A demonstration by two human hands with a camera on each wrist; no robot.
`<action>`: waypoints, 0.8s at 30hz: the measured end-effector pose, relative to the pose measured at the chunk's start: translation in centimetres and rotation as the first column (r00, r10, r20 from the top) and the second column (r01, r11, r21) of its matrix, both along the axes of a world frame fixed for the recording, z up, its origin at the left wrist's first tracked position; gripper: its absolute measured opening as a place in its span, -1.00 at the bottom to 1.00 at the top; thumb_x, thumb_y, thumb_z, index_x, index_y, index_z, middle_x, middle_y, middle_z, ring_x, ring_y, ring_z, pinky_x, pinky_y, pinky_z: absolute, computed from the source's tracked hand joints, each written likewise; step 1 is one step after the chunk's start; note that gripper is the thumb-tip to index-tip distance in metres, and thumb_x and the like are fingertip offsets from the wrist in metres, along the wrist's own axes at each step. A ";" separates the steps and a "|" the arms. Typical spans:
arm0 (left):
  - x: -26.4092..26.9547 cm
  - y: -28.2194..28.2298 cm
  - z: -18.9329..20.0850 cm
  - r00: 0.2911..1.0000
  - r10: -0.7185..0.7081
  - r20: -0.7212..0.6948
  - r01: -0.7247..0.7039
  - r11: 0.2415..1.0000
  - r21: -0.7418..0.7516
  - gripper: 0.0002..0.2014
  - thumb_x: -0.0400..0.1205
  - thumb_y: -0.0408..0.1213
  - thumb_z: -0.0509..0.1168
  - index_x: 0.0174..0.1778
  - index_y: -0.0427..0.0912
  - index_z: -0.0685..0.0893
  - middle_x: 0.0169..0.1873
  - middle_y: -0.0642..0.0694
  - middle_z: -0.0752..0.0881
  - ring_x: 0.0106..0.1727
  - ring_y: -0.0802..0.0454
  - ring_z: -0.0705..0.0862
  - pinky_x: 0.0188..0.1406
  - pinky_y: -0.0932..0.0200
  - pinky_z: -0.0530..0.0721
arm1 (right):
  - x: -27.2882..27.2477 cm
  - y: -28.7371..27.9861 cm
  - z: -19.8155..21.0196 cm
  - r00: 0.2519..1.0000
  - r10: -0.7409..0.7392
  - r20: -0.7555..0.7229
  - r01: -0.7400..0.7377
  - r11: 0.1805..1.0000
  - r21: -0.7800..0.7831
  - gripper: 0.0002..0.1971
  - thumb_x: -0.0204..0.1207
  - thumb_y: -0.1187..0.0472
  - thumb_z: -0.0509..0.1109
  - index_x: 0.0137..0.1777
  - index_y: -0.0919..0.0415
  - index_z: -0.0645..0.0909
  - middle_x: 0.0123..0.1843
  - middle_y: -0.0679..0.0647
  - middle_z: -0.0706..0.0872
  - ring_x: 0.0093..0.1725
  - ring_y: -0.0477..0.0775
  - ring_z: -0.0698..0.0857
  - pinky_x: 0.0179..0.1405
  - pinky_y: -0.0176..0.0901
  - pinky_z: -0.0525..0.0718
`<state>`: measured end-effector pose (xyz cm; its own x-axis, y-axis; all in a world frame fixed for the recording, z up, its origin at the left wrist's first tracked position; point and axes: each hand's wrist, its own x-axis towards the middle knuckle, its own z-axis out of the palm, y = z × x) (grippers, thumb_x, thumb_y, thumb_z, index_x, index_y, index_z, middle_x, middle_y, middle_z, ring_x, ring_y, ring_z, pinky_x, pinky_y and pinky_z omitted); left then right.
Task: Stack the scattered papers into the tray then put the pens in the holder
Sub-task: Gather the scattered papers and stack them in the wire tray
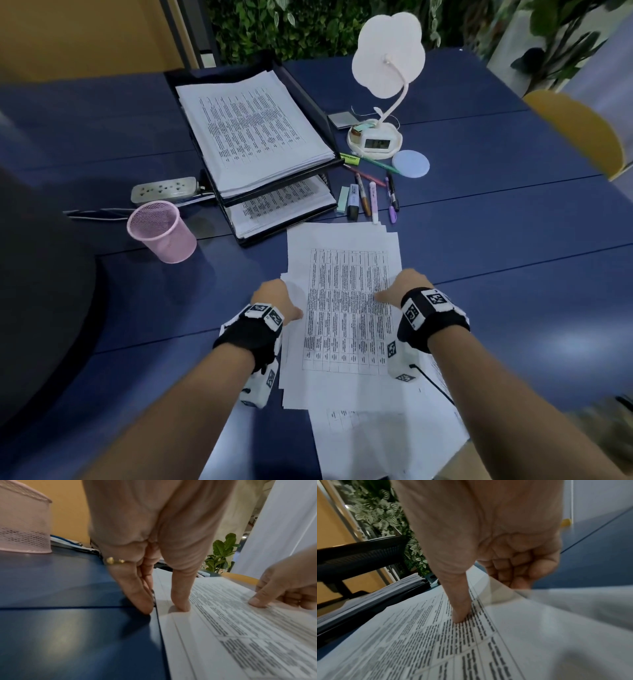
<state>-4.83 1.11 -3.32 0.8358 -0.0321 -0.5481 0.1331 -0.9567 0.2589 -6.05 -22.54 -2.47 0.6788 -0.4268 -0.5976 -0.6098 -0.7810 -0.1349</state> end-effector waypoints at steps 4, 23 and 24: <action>-0.1 0.1 -0.3 1.000 0.002 0.006 -0.002 1.000 -0.023 -0.48 0.38 -0.08 0.51 0.18 -0.26 0.59 0.09 -0.17 0.68 0.06 -0.12 0.69 -0.04 0.08 0.71 | 0.0 0.0 0.0 1.000 -0.012 0.022 0.011 0.998 0.059 -0.49 0.38 -0.02 0.56 0.16 0.32 0.51 0.04 0.16 0.62 -0.10 0.14 0.59 -0.18 -0.13 0.58; 1.1 2.0 -1.3 0.983 0.164 -0.080 -0.182 0.860 -0.477 -0.35 0.51 0.22 0.33 0.38 -0.15 0.45 0.28 -0.04 0.61 0.29 -0.06 0.59 0.25 0.10 0.55 | -2.6 -2.9 0.6 0.880 -0.451 0.148 0.179 0.604 0.777 -0.64 0.43 0.35 0.51 0.21 0.23 0.56 0.22 0.14 0.71 0.10 0.07 0.67 0.15 -0.10 0.60; 1.1 1.6 -1.2 0.971 0.212 -0.114 -0.239 0.800 -0.550 -0.34 0.52 0.23 0.31 0.38 -0.15 0.42 0.30 -0.05 0.59 0.31 -0.06 0.57 0.32 0.02 0.54 | -2.2 -2.8 0.2 0.856 -0.495 0.148 0.191 0.570 0.799 -0.63 0.44 0.33 0.51 0.24 0.25 0.56 0.27 0.17 0.69 0.18 0.12 0.66 0.27 -0.02 0.57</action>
